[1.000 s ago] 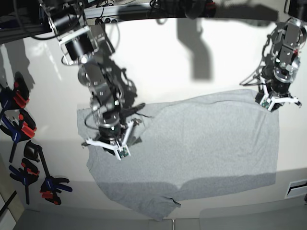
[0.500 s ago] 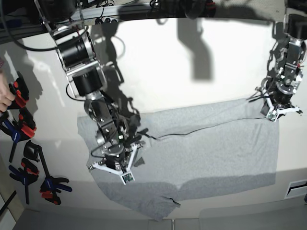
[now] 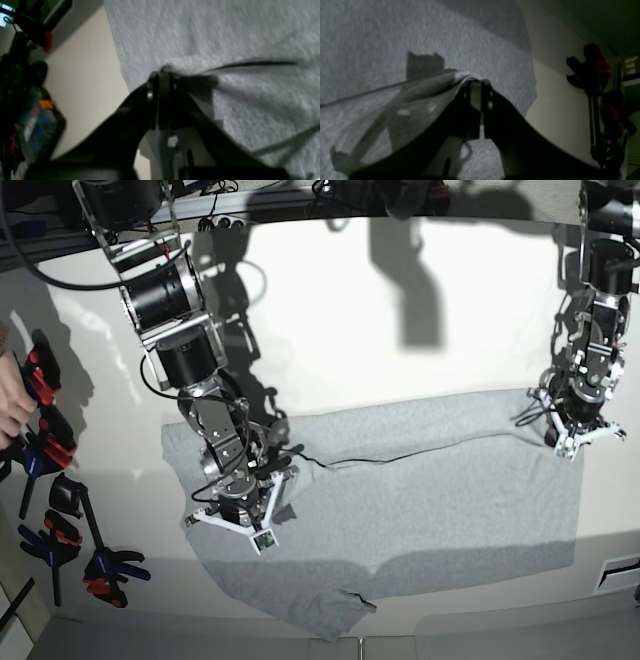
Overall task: Fold the T-shirt properly
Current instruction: 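Grasp the shoulders and drag them toward the hem with both grippers, then release the shirt and lift both grippers back toward the collar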
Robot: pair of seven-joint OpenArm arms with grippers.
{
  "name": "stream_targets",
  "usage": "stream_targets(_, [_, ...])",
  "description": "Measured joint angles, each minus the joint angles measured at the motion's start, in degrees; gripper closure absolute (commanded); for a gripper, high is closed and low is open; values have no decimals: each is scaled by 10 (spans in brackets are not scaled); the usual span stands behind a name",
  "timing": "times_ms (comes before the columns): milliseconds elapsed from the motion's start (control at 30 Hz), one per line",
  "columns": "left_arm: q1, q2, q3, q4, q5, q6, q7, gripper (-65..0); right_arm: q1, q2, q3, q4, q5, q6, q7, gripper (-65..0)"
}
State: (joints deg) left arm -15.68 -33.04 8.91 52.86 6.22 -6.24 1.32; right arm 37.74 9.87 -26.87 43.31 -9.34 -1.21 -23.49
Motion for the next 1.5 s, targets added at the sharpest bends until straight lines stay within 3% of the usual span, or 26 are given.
stream_targets(933, [-19,0,0,0,0,0,3,0,37,-22,0,-5,0,0,10,0])
stream_targets(967, [-19,0,0,0,0,0,4,-13,37,-23,0,-5,0,0,15,0])
stream_targets(1100, [-19,-1,0,0,-1,2,0,-200,37,-24,0,-5,0,0,15,-191])
stream_targets(1167, [-19,-1,0,0,0,30,-14,-239,37,-24,0,-5,0,0,16,-221])
stream_targets(1267, [-21,-3,0,0,0,61,-16,-248,37,-24,0,-5,0,0,16,-221])
stream_targets(1433, [-22,-3,0,0,0,64,-14,-248,37,-24,0,-5,0,0,11,-220])
stream_targets(1500, [-23,-3,0,0,-3,64,3,-248,39,-27,0,-5,-1,0,-43,-220])
